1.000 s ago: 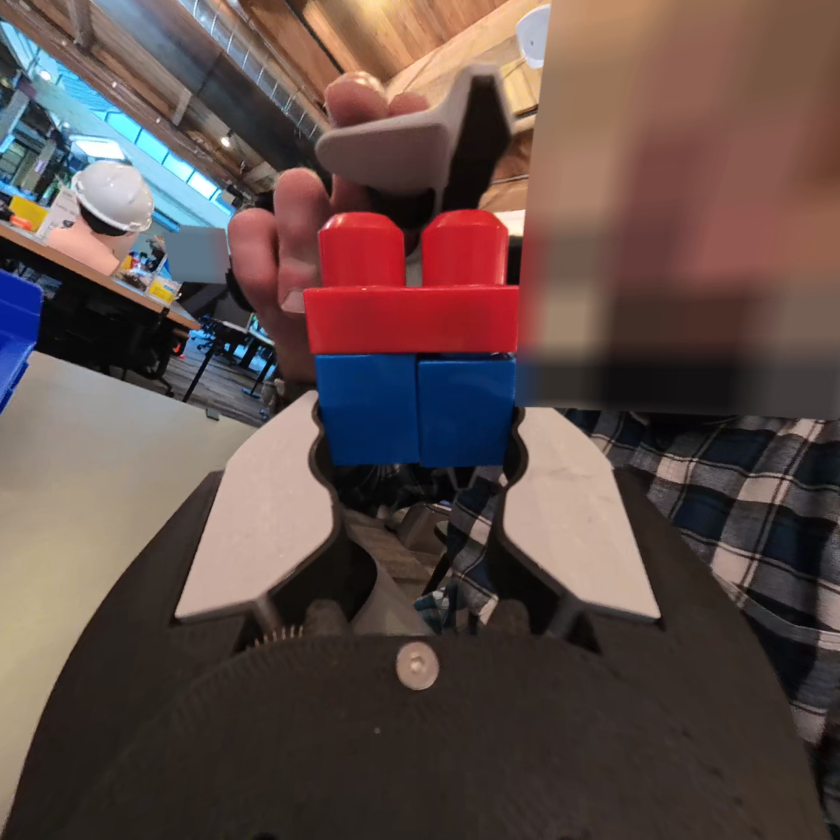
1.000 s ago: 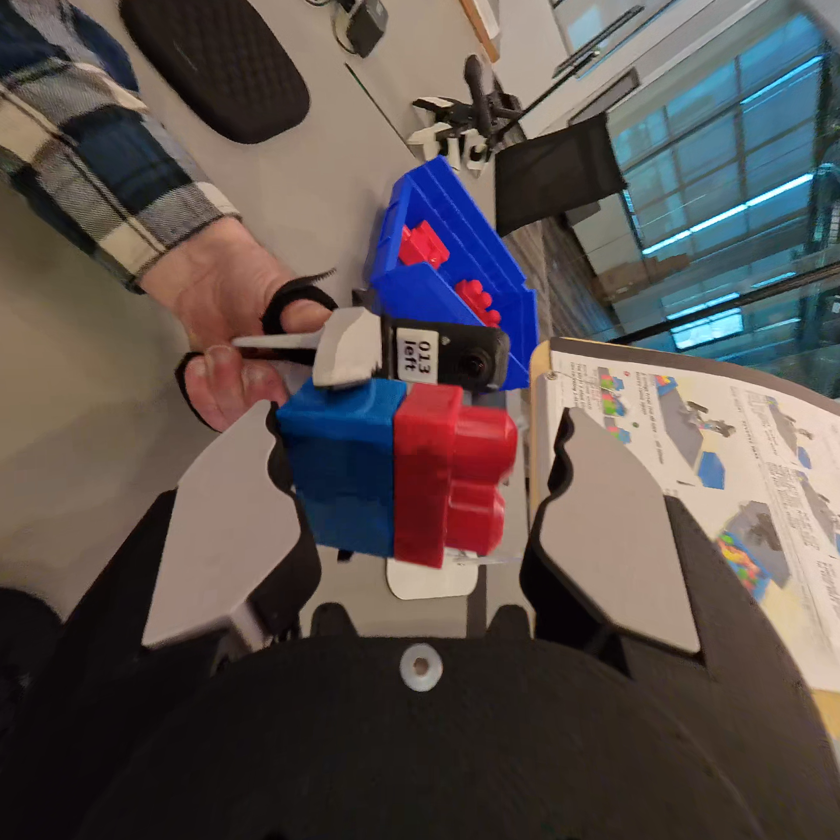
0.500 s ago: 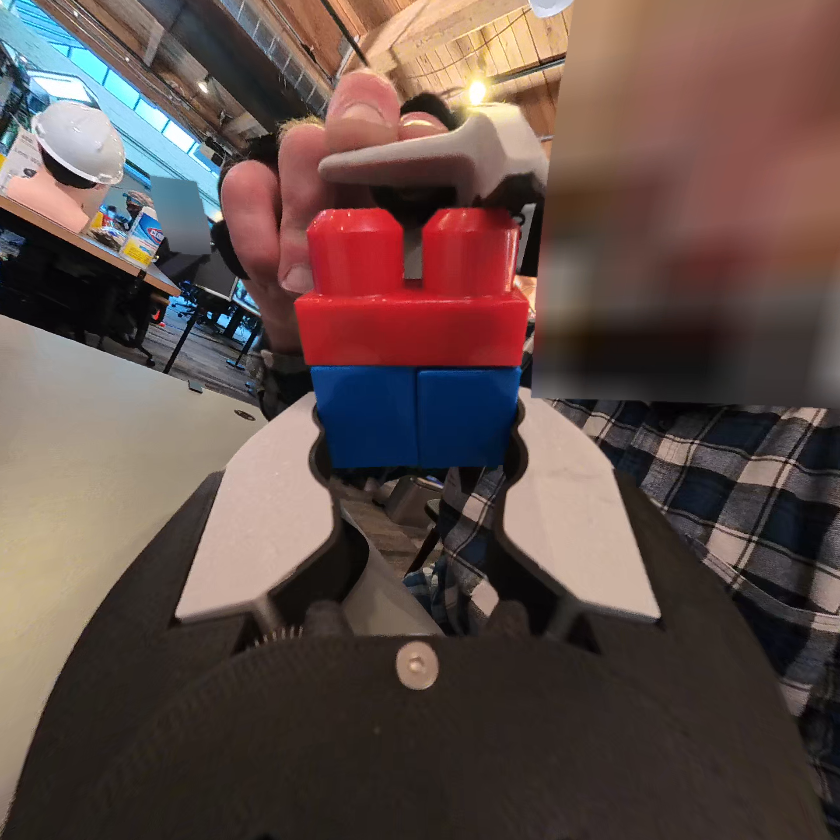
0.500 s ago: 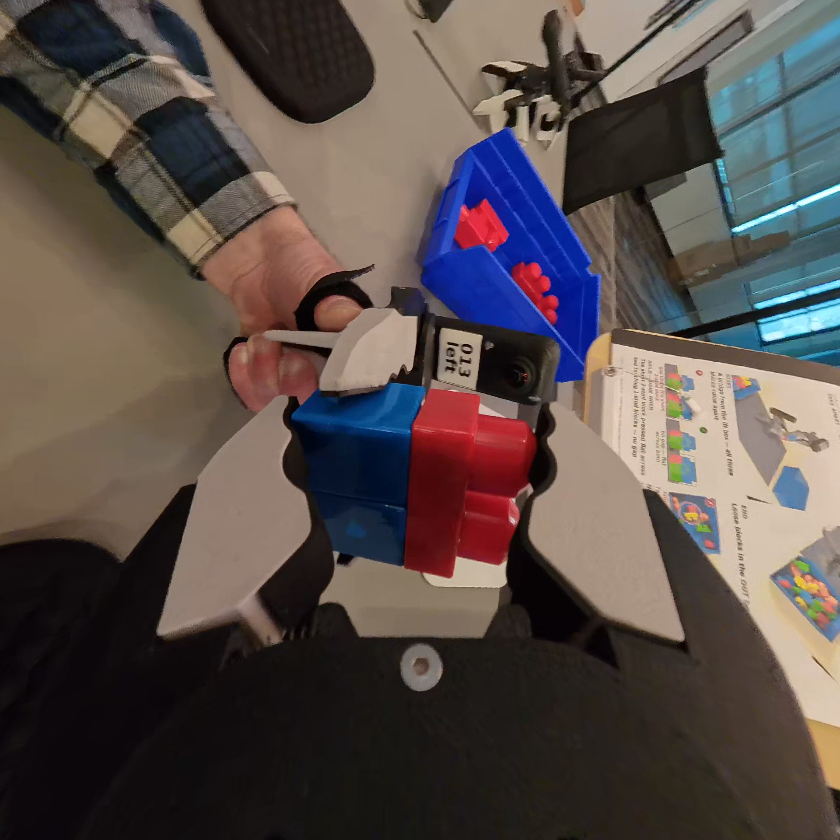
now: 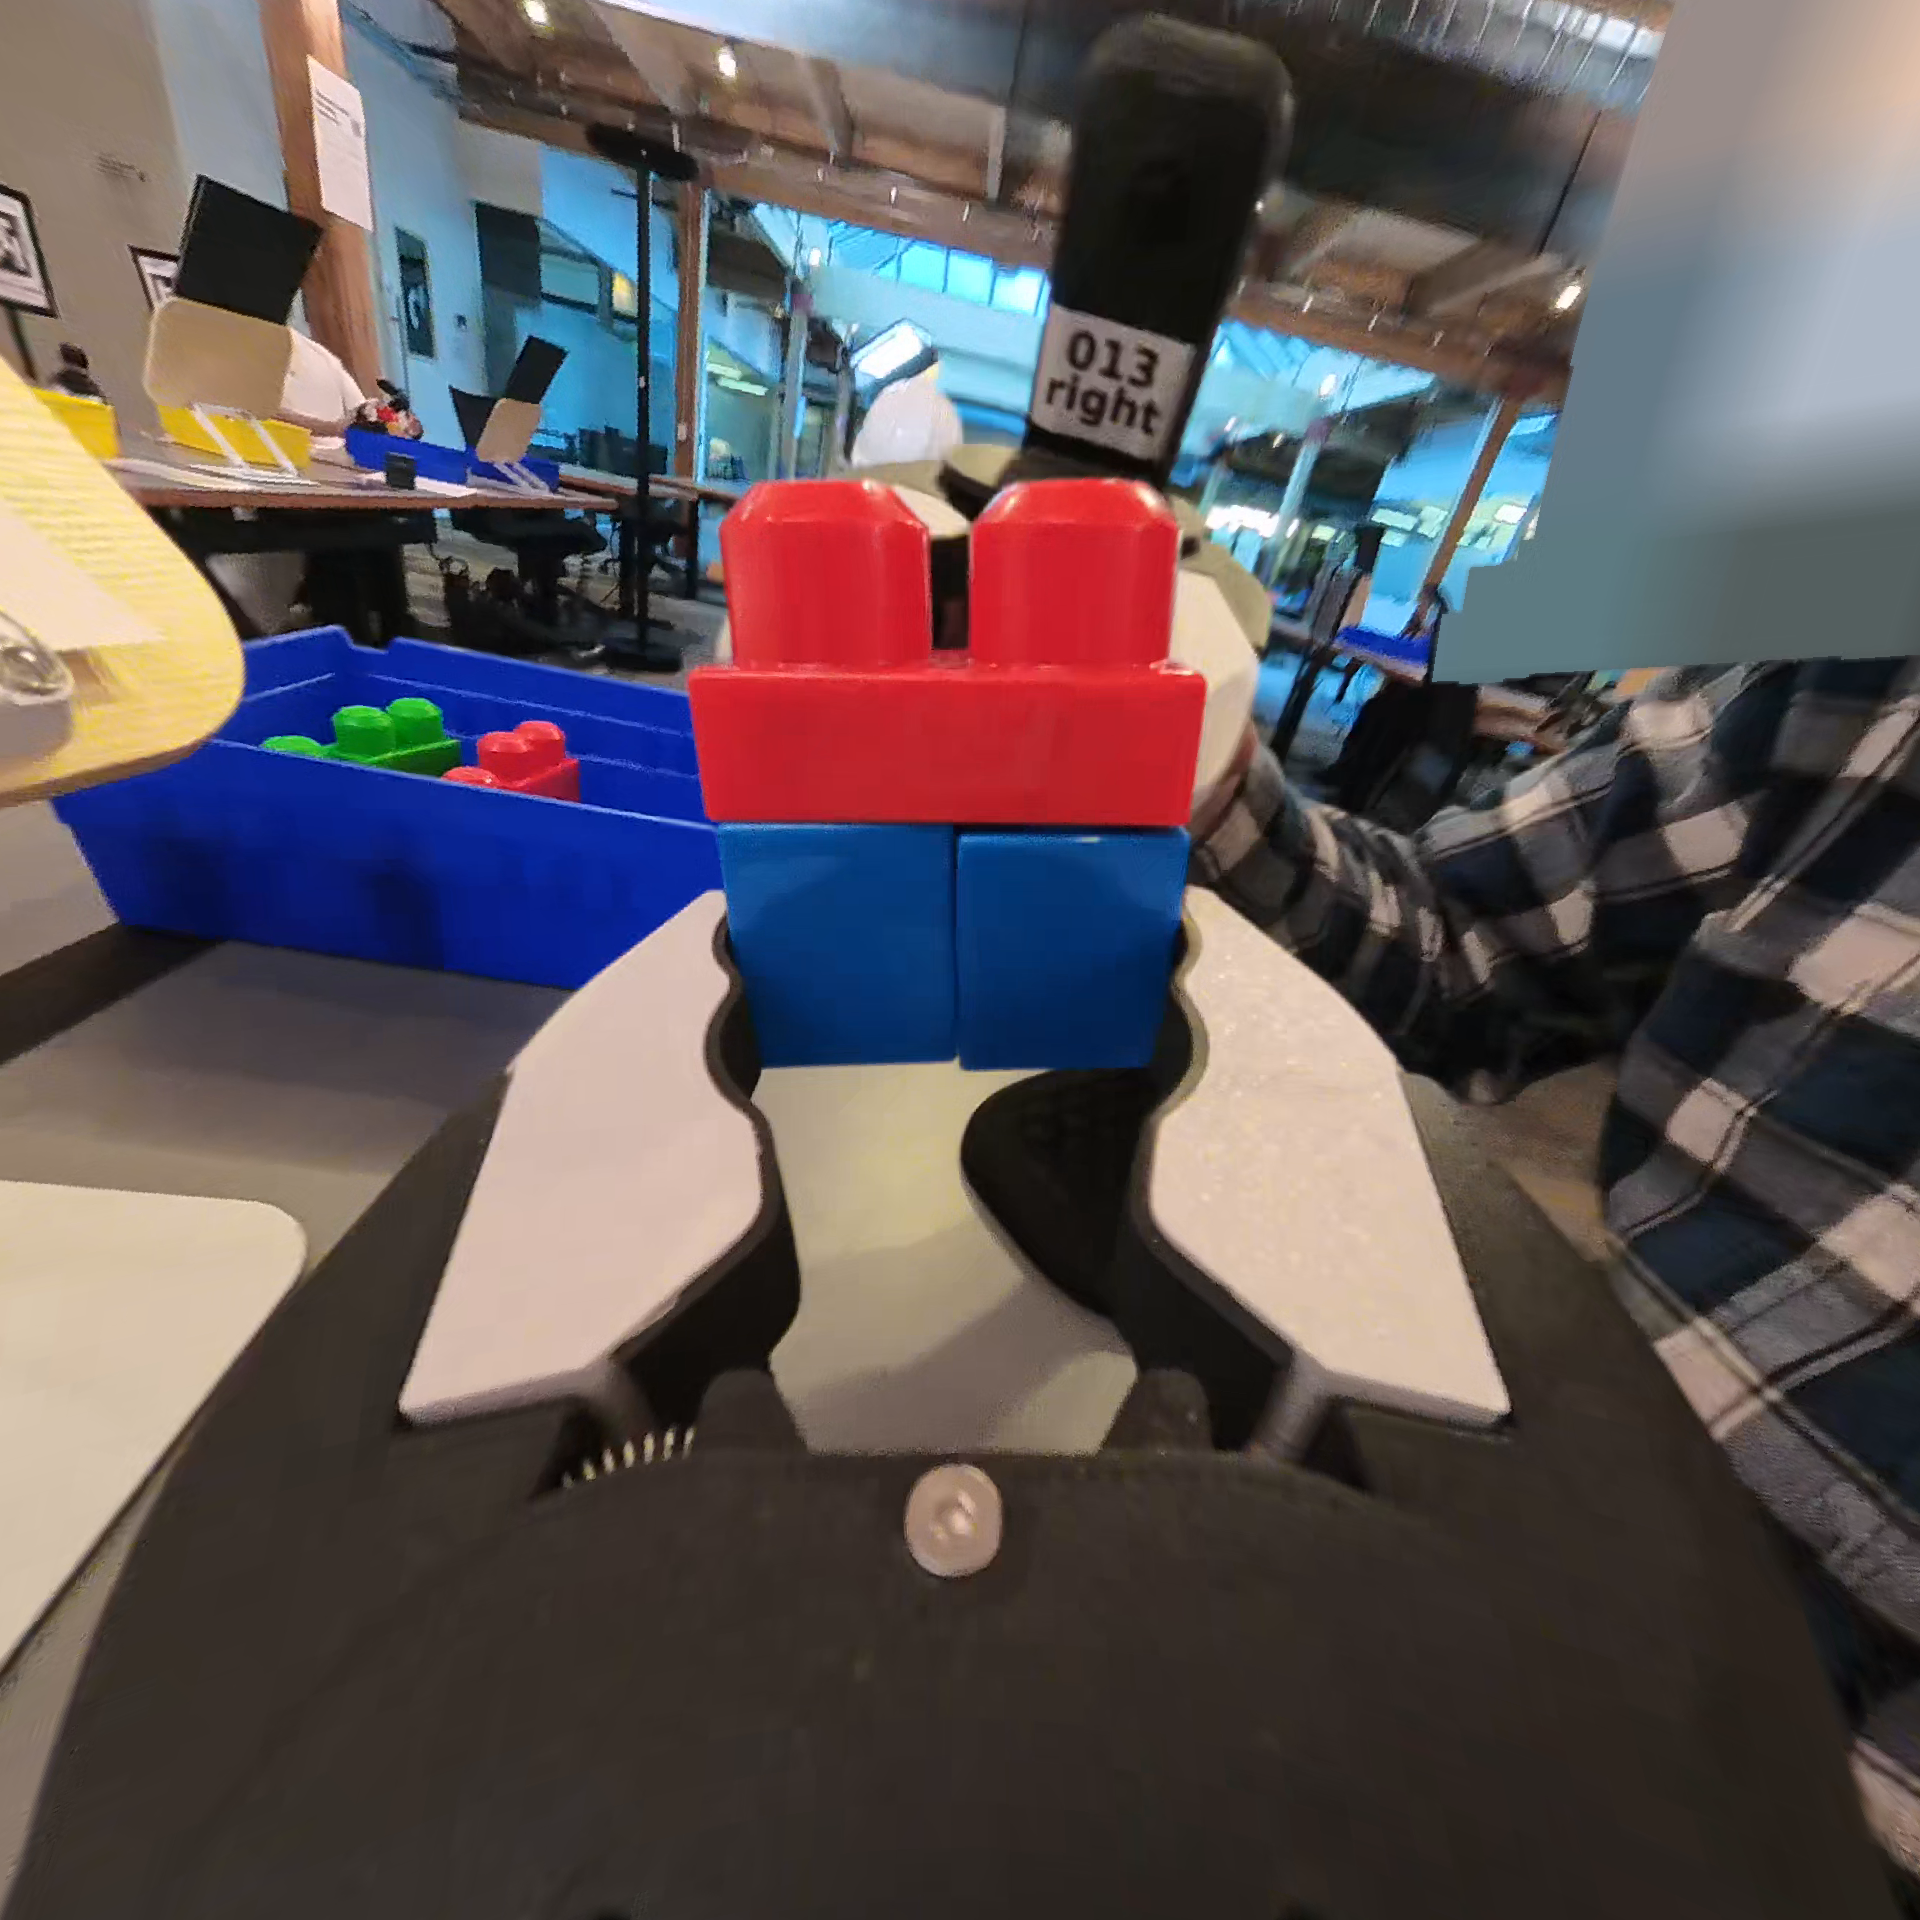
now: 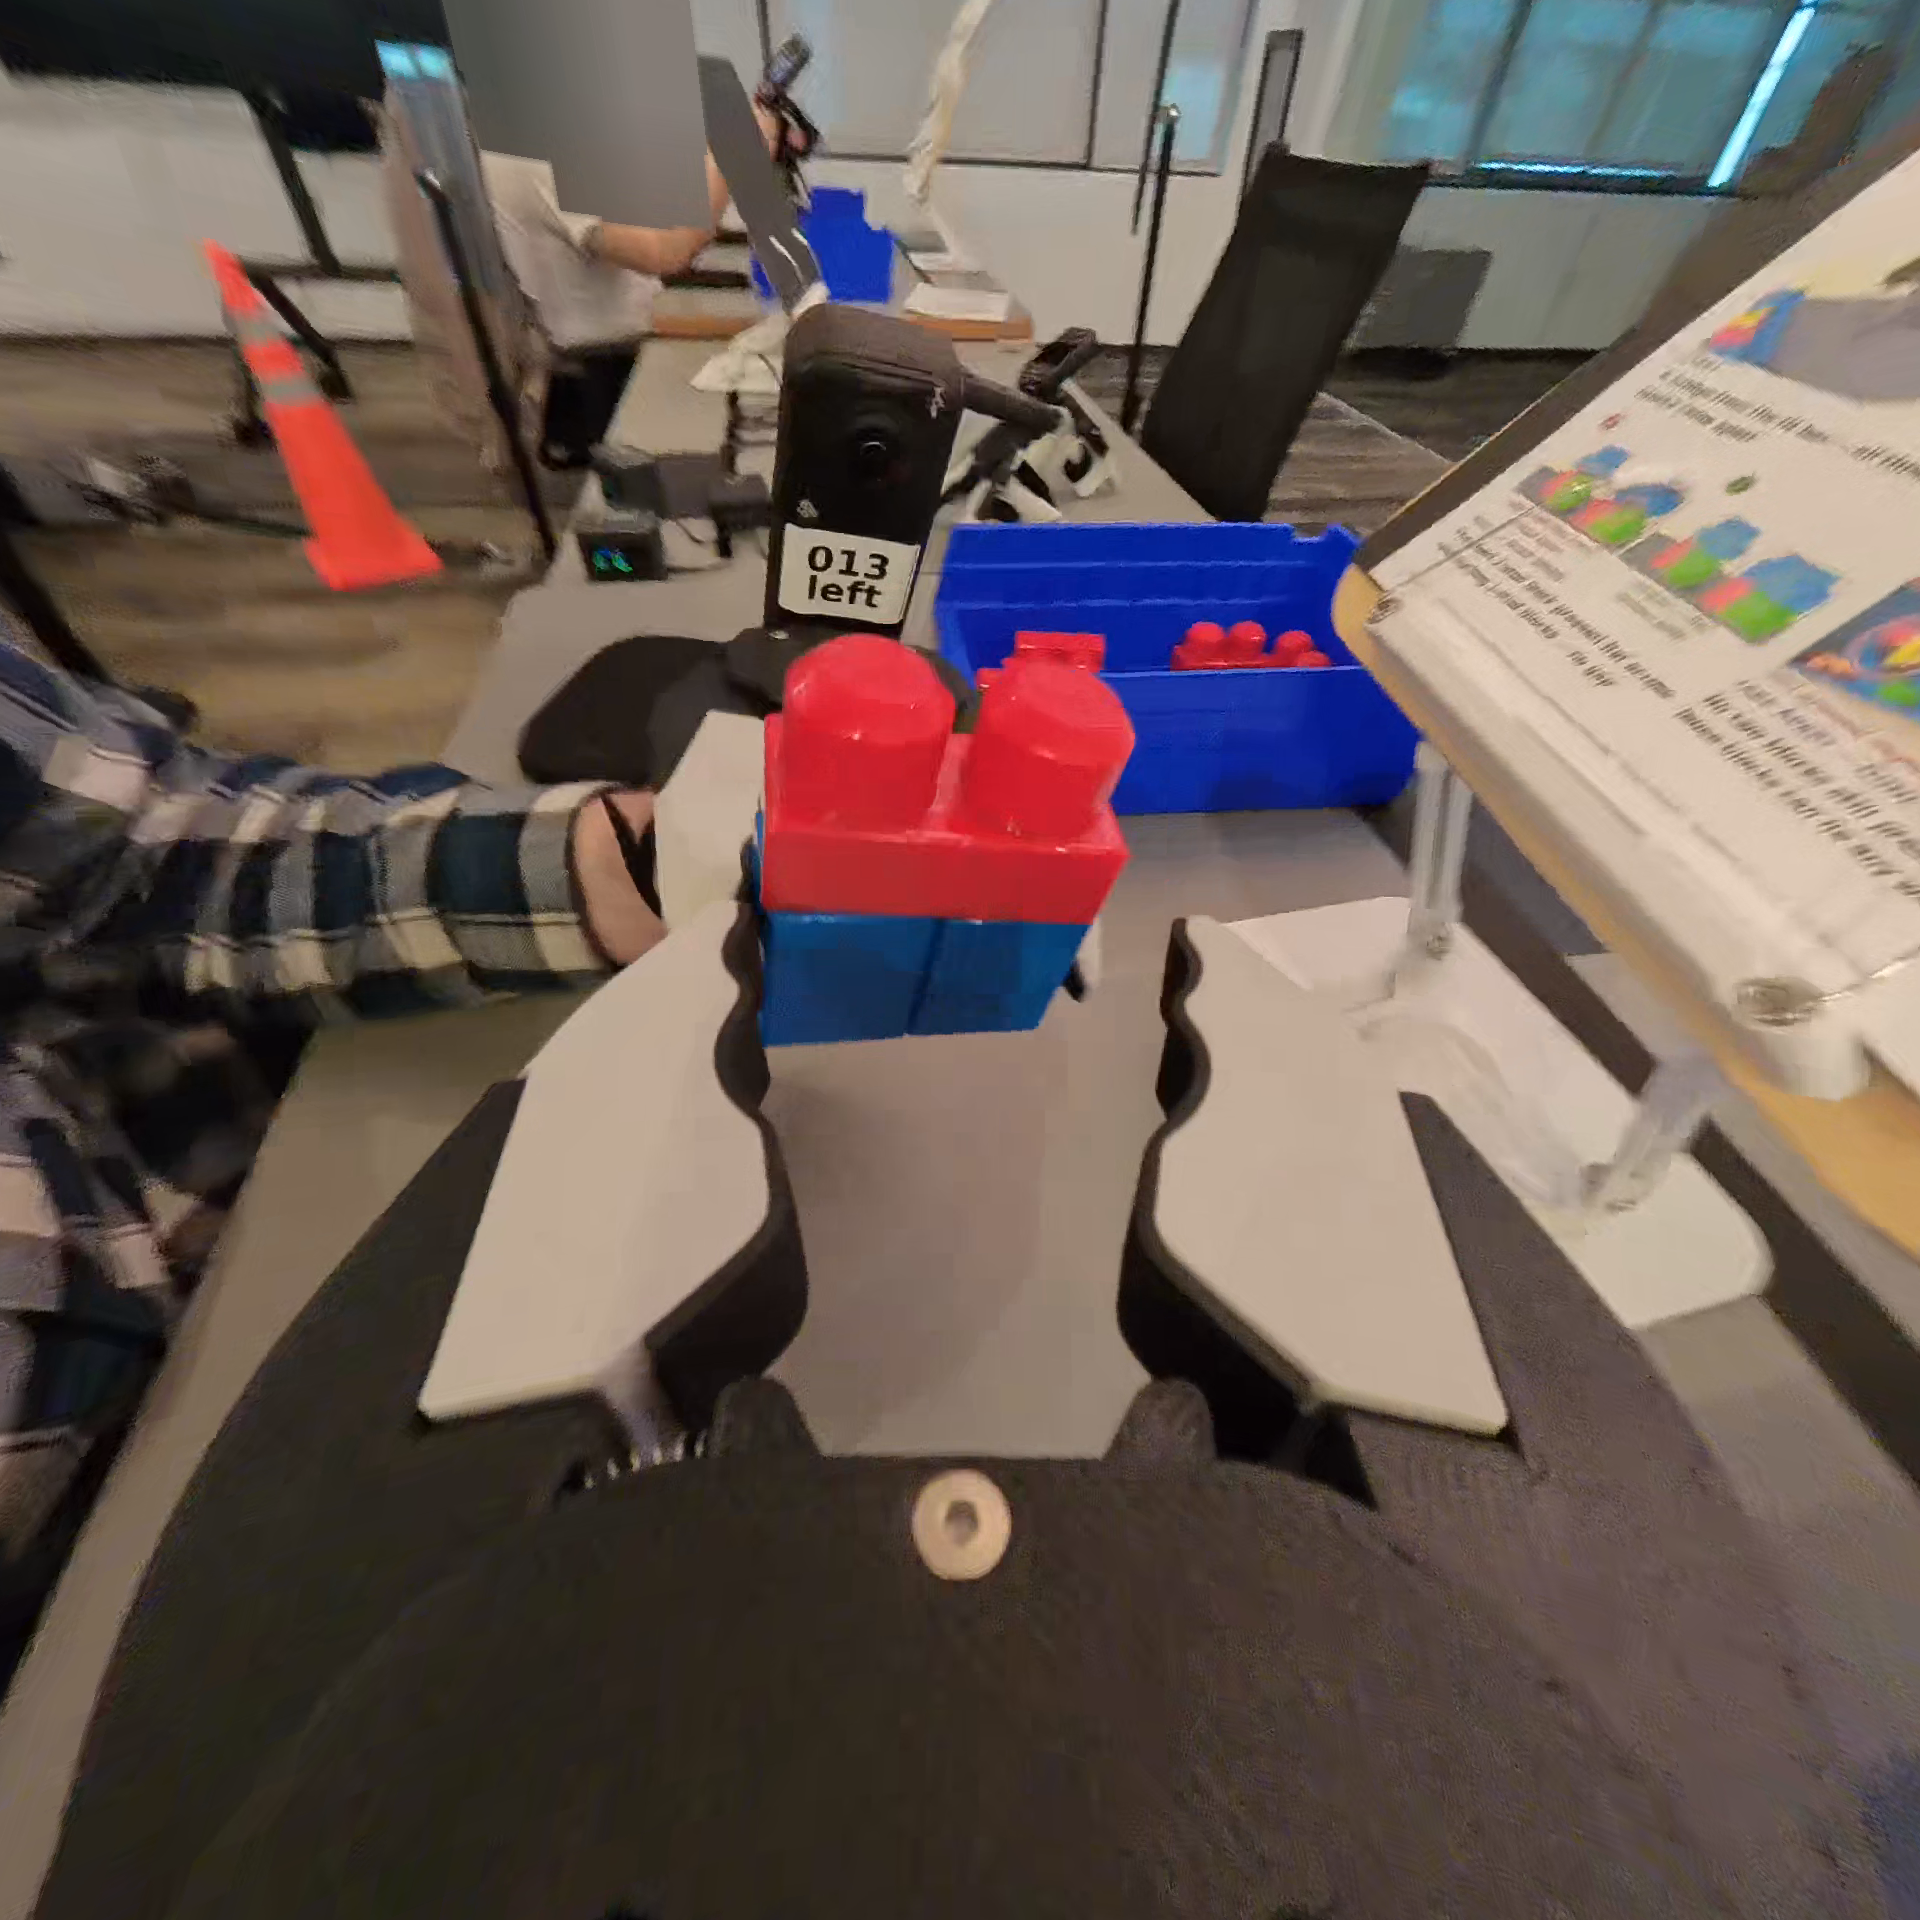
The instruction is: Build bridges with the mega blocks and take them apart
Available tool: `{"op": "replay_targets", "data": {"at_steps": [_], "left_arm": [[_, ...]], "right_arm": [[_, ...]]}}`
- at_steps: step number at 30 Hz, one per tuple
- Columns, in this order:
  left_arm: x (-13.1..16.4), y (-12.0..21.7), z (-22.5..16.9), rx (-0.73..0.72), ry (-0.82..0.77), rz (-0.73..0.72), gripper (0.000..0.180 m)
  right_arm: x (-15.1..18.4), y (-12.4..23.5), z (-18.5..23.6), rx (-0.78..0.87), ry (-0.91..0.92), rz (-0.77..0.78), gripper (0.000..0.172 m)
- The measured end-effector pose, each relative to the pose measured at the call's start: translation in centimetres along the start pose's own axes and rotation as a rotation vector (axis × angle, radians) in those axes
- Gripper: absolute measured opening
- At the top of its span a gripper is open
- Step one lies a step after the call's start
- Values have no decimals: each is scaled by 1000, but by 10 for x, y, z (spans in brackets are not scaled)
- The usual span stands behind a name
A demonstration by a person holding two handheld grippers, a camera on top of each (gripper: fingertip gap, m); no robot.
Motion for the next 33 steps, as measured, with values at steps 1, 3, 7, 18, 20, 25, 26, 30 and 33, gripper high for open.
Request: {"op": "replay_targets", "data": {"at_steps": [1,3,7,18,20,25,26,30,33], "left_arm": [[1,-3,-1,-21,-20,26,74],[4,-9,-4,-24,-43,77,74],[9,-17,-5,-25,-42,115,74],[0,-10,-14,381,212,-110,73],[0,-11,-19,544,278,-169,70],[5,-29,-34,687,301,-143,62],[5,-32,-36,694,297,-150,55],[7,-35,-39,740,303,-210,41],[4,-30,-30,679,306,-267,41]], "right_arm": [[1,-1,1,-46,-26,-18,74],[2,-4,2,-117,-68,-54,77],[5,-11,3,-163,-79,-72,75],[-1,16,0,-586,-42,-382,74],[-1,15,4,-698,0,-369,75],[-2,2,10,-845,53,-369,75],[-1,-1,12,-874,57,-360,74],[2,-7,12,-949,35,-373,74],[0,-10,2,-856,-3,-367,73]]}}
Point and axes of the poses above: each gripper's, where its closed fingertips meet, y back along the fingers, x out of its underside, z = x × y across the jaws, the point moved 5 cm from there along y, back along the fingers, and after that the axes turned 12 degrees about z, right-handed, at the moved point
